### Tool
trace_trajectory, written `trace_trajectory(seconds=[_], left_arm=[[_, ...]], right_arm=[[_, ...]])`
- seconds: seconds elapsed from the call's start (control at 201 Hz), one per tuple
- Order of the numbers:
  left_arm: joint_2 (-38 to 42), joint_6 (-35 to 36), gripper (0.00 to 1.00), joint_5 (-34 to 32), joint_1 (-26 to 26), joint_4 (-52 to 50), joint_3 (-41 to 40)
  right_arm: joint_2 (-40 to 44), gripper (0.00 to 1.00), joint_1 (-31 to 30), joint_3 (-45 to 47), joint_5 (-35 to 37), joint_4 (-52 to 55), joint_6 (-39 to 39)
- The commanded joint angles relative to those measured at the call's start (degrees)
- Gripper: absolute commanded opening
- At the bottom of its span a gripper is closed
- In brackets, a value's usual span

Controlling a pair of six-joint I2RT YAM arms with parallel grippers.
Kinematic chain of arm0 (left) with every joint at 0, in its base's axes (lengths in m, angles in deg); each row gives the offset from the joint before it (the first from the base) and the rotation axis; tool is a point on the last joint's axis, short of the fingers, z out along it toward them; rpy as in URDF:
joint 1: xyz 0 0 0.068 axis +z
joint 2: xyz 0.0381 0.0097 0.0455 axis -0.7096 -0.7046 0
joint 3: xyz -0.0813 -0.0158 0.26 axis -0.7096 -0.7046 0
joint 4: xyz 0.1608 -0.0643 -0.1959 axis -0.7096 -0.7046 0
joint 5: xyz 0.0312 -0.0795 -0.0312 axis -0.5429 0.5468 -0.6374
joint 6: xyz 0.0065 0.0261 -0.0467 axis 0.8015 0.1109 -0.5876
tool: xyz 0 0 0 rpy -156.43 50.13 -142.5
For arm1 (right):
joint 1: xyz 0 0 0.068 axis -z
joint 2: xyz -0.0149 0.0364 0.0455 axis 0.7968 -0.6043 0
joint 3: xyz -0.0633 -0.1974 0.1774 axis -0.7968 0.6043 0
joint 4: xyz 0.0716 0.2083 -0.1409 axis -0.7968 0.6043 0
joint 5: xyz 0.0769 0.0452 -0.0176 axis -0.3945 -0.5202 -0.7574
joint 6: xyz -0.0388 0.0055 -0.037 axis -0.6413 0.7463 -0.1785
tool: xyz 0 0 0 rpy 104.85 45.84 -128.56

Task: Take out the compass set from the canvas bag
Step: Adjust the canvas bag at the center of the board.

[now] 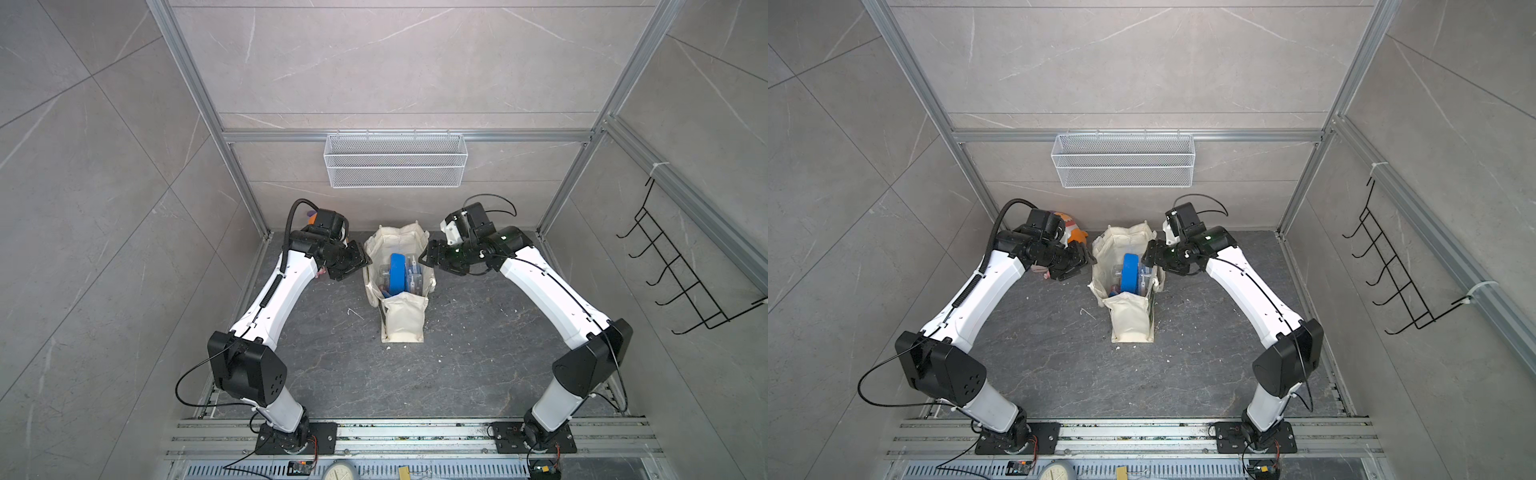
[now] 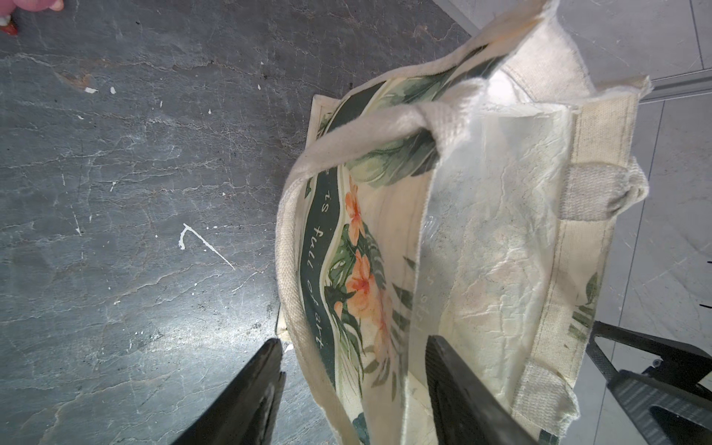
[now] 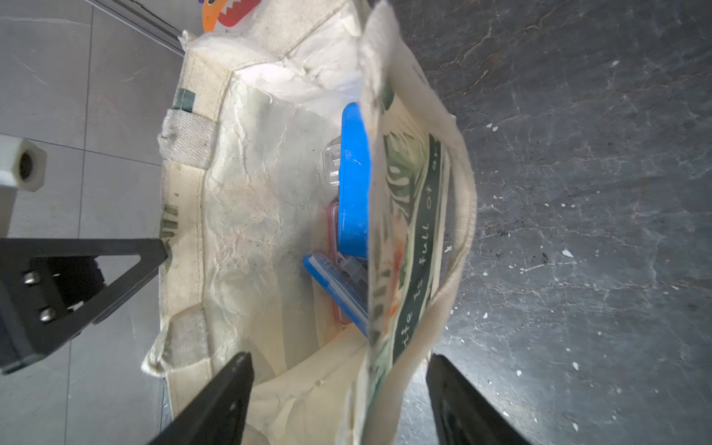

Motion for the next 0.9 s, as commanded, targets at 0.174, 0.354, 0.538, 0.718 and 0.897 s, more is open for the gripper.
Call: trace_trajectory(seconds=[0.174, 0.354, 0.538, 0.718, 0.897], left_arm=[[-7.4, 0.5, 0.51, -1.8, -2.2, -1.5, 5.1], [-12.0, 0.4, 0.45, -2.0, -3.5, -1.8, 9.1], [-16.6, 0.4, 0.15, -0.2, -3.8, -2.1, 13.2], [-21.1, 3.0, 0.0, -0.3, -3.8, -8.3, 26.4], [-26.4, 7.4, 0.0, -1.5, -3.8, -17.3, 44.6]], right_arm=[[-10.5, 0.58, -3.4, -12.3, 11.9, 10.4, -2.9], [-13.5, 0.47, -4.1, -14.3, 13.1, 11.2, -3.1], [-14.6, 0.23, -4.4, -14.3, 13.3, 11.1, -3.1], [-11.9, 0.0, -5.4, -11.2, 12.2, 8.4, -2.2], [-3.3, 0.0, -7.2, 1.4, 9.1, -1.7, 3.5]])
